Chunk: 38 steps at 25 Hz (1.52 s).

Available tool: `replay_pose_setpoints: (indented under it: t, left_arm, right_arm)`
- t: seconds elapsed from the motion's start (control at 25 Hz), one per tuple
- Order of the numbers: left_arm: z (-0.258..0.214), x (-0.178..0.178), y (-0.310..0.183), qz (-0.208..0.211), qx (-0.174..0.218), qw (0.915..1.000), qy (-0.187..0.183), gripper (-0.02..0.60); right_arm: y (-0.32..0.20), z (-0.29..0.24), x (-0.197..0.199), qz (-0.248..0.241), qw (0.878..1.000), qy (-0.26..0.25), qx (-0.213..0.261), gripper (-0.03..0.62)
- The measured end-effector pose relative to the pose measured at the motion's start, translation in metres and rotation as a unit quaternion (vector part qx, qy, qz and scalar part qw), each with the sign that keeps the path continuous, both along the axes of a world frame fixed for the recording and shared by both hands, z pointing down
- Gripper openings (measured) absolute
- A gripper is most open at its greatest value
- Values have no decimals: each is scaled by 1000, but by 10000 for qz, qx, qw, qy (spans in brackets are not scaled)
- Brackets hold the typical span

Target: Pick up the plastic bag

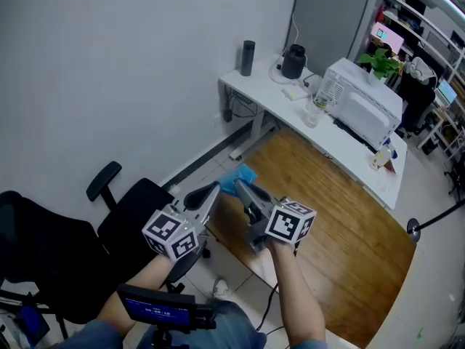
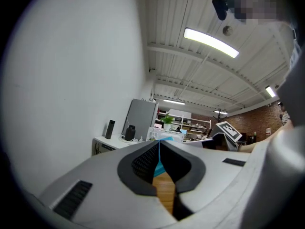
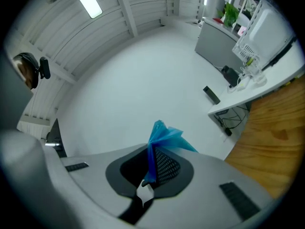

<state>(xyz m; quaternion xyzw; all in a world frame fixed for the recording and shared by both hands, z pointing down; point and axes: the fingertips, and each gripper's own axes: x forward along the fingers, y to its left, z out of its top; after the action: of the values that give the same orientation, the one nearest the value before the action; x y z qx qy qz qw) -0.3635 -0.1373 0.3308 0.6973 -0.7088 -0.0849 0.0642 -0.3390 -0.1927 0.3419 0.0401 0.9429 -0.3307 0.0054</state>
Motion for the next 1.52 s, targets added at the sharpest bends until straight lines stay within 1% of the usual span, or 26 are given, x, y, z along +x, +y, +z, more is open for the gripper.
replay_pose_setpoints:
  t: [0.28,0.52,0.72,0.84,1.04,1.24,1.52]
  left_arm:
    - [-1,47,3,529,76,9986,12,5]
    - [9,105,10,1058,105,9943,83,5]
    - [22,149,16,1443,-38,9894,124,4]
    - [25,170,18,1578,-72,9874,95,3]
    - [37,207,13,1736,-243,9845,43,3]
    - [43,250,-3,1744,-342,9841,-59,3]
    - [42,311,-25,1748,-424,9836,-97,3]
  right_arm:
    - [-4,7,62,721,9971,230,80,4]
    - [-2,27,119,1349,9900,417,-8,4]
    - [2,37,162,1761,9833,446,-118,4]
    - [2,39,189,1905,9805,459,-120,4]
    - [2,42,234,2038,9776,516,-56,4]
    - [-7,46,285,2089,9765,519,-34,4]
    - [-25,59,349,2009,9771,688,-156,3]
